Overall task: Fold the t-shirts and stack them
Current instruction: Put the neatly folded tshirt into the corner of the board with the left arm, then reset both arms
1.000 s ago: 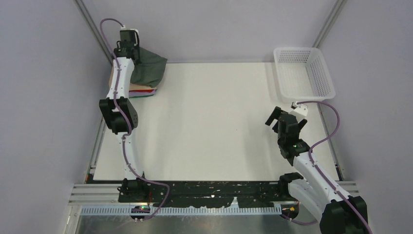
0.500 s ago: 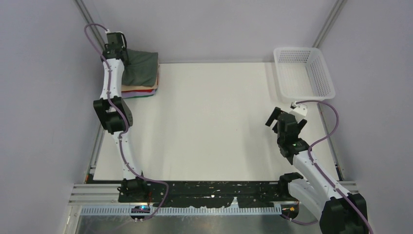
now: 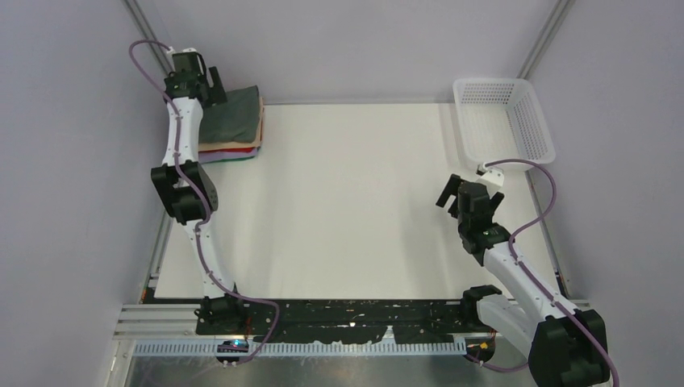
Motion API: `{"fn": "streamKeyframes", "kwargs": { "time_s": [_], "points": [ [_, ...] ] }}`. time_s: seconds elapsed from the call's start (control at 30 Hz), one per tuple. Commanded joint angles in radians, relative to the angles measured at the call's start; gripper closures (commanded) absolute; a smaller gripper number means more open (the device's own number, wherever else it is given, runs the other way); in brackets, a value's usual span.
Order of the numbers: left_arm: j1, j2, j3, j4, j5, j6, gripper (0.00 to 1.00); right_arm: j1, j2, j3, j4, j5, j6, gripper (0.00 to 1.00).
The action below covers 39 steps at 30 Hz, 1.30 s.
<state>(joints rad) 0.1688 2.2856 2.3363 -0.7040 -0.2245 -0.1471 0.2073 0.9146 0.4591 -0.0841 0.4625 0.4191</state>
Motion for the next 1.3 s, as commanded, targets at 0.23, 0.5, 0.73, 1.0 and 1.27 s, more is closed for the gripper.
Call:
{"fn": "streamKeyframes", "kwargs": {
  "time_s": [0.23, 0.5, 0.73, 1.0, 1.27],
  "points": [
    [-0.005, -0.25, -0.146, 0.153, 0.562, -0.176, 0.0, -0.004, -0.02, 0.032, 0.058, -0.096, -0.039, 0.05],
    [-0.137, -0.854, -1.031, 0.674, 0.478, -0.315, 0.0, -0.005, -0.017, 0.062, 0.019, -0.208, -0.039, 0.05],
    [-0.365, -1.328, -1.638, 0.731, 0.325, -0.292, 0.0, -0.002, 0.04, 0.107, -0.039, -0.315, -0.062, 0.05],
    [-0.423, -1.567, -1.956, 0.752, 0.196, -0.311, 0.0, -0.002, 0.039, 0.049, 0.033, -0.22, -0.087, 0.05],
    [-0.423, -1.575, -1.919, 0.673, 0.157, -0.302, 0.01, -0.003, -0.125, -0.058, 0.136, -0.195, -0.116, 0.05]
  ]
}}
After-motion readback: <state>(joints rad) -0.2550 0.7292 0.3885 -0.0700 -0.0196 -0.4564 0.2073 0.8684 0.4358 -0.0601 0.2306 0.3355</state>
